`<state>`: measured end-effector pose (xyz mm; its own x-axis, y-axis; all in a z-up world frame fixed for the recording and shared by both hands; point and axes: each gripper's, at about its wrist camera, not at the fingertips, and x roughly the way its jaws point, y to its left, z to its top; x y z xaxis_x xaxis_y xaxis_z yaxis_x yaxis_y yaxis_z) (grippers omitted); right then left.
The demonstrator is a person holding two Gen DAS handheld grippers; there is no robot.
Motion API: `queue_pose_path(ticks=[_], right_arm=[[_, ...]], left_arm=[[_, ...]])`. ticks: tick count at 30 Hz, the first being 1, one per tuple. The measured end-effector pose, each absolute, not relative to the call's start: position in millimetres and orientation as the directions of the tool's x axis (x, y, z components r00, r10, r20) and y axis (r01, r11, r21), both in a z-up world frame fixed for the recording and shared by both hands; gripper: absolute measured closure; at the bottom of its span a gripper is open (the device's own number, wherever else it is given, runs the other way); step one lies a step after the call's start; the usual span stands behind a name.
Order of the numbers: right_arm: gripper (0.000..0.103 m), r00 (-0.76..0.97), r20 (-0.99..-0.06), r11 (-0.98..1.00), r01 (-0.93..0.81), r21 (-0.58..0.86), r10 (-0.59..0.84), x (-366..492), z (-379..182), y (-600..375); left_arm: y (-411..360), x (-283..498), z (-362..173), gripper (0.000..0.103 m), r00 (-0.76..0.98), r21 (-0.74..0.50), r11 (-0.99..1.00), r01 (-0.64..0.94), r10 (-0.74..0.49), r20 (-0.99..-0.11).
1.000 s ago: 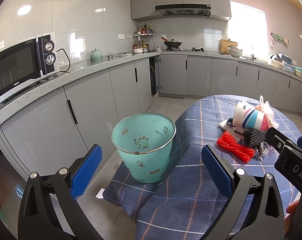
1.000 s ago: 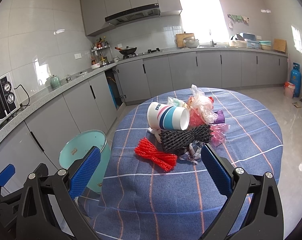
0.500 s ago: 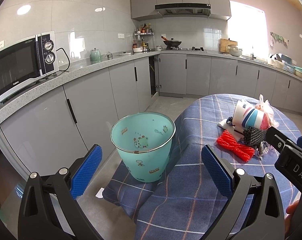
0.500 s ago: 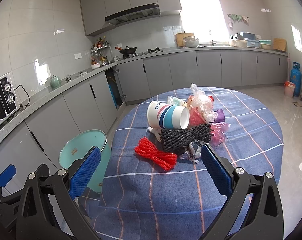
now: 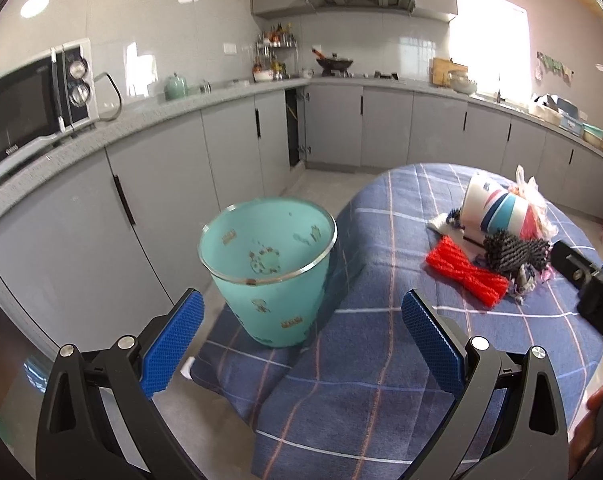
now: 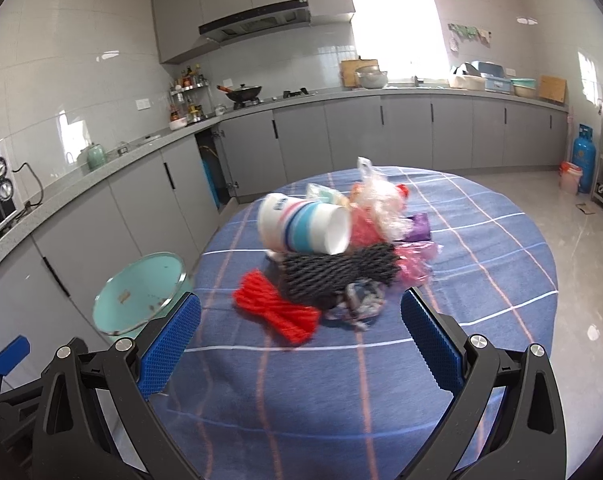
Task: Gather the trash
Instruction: 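Grasp the paper cup with the right tool while the left tool grasps the red net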
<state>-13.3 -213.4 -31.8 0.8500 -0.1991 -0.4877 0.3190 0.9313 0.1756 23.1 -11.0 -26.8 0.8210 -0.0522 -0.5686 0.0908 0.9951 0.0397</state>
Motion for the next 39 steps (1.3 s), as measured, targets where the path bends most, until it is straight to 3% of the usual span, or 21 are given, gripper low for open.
queue_pose_path(ticks=[6, 8, 10, 14, 17, 25, 29, 39], right_arm=[[0.006, 0.834, -0.513, 0.930, 0.328, 0.167, -0.203, 0, -44, -243], [0.013, 0.837, -0.513, 0.938, 0.308, 0.156, -0.189, 5, -45, -250], [0.028, 0.836, -0.522, 0.948, 0.283, 0.146, -0.169, 14, -44, -257], [0.030, 0.844, -0.517, 0.962, 0.240, 0.127, -0.142, 34, -35, -269], [0.030, 0.855, -0.512, 0.980, 0.166, 0.110, -0.088, 58, -27, -273], [0.030, 0.800, -0.600, 0.999, -0.017, 0.028, 0.030, 122, -40, -271], [0.042, 0.755, -0.653, 0.998, -0.049, 0.035, 0.060, 138, -54, -277], [0.051, 0.809, -0.577, 0.989, -0.031, 0.143, 0.109, 123, -35, -303]], left_arm=[[-25, 44, -48, 0.006, 0.789, 0.036, 0.992, 0.125, -0.077, -0.609], [-33, 51, -52, 0.007, 0.781, 0.053, 0.988, 0.147, -0.084, -0.619], [-41, 58, -54, 0.009, 0.778, 0.067, 0.983, 0.173, -0.095, -0.621], [-60, 79, -50, 0.018, 0.759, 0.050, 0.972, 0.230, -0.147, -0.634], [-81, 94, -49, 0.019, 0.739, 0.034, 0.956, 0.290, -0.202, -0.643], [-119, 131, -59, 0.027, 0.687, -0.002, 0.938, 0.348, -0.257, -0.680], [-124, 141, -68, 0.027, 0.658, -0.031, 0.934, 0.356, -0.274, -0.701], [-155, 163, -81, 0.028, 0.578, -0.110, 0.905, 0.410, -0.352, -0.736]])
